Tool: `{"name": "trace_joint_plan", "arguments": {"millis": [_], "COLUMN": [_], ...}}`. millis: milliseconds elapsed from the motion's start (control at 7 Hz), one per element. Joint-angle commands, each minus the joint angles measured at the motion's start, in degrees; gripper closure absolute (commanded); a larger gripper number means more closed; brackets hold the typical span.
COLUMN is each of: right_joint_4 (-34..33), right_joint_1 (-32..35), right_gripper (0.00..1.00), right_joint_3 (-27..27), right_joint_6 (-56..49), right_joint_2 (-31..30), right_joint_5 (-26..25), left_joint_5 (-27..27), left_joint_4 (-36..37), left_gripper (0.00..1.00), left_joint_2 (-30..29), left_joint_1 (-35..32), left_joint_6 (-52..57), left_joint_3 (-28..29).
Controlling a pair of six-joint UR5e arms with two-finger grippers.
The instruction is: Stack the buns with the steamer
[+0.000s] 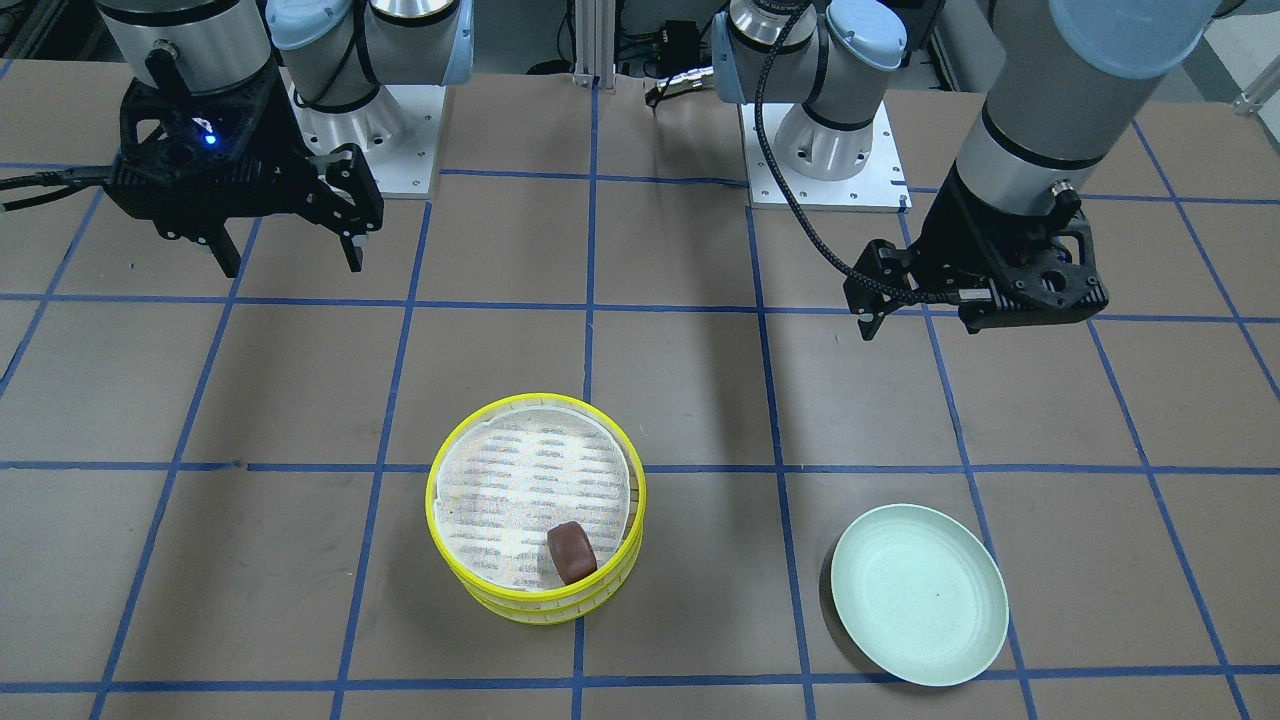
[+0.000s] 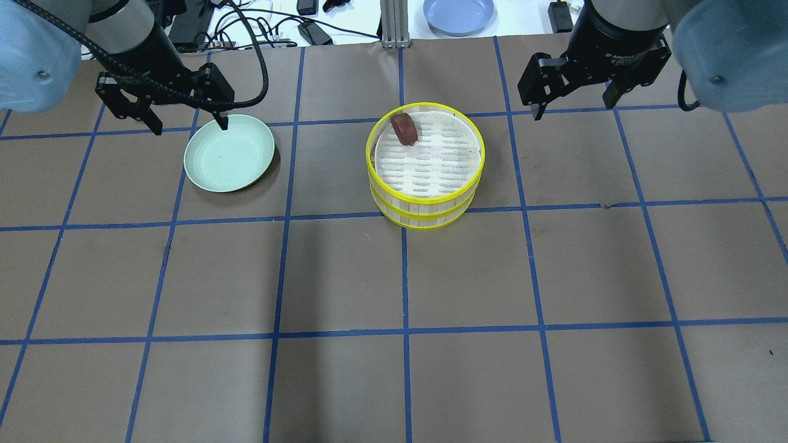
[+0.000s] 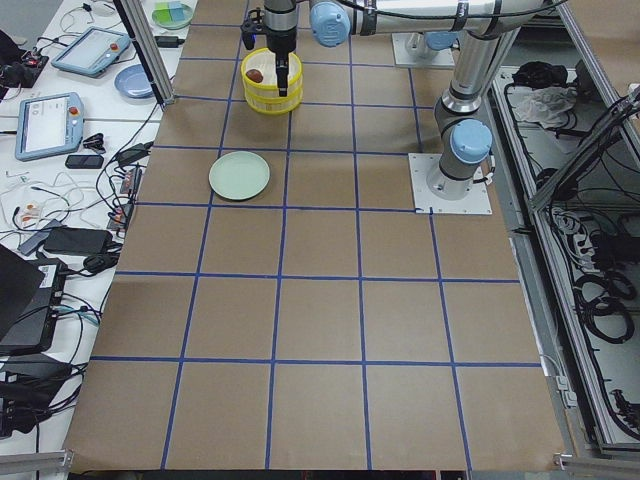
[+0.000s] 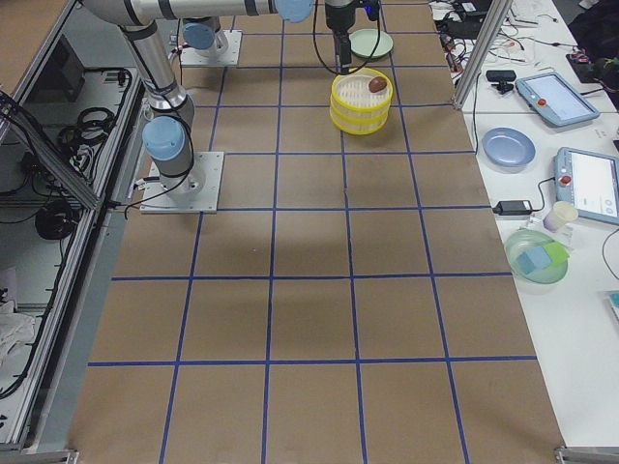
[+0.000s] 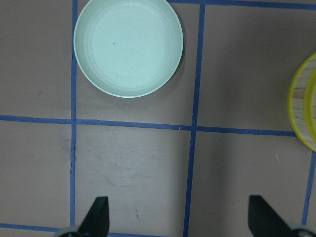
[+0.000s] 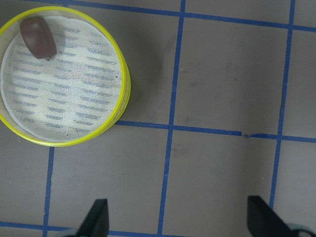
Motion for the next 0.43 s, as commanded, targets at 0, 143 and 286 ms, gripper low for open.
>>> {"name": "trace_joint_plan", "arguments": {"millis": [0, 143, 286], "right_joint_4": [0.17, 0.26, 0.17], "right_joint_1": [-0.05, 0.04, 0.04], "right_gripper": [0.00, 0.00, 0.00], "right_joint_3": [0.18, 0.27, 0.53], "right_joint_6": [-0.14, 0.38, 0.30], "right_joint_2": [0.02, -0.06, -0.24], "right_joint_5": [-0.16, -0.07, -0.16], "left_joint_5": [0.15, -0.20, -0.03], "left_joint_4": [-0.08, 0.09, 0.00], "left_gripper": [0.00, 0.00, 0.00], "left_joint_2": [0.08, -0.01, 0.51], "left_joint_1": [0.00, -0.09, -0.09], "left_joint_6": [0.00, 0.09, 0.09], "left_joint_3": [-0.12, -0.56, -1.43]}}
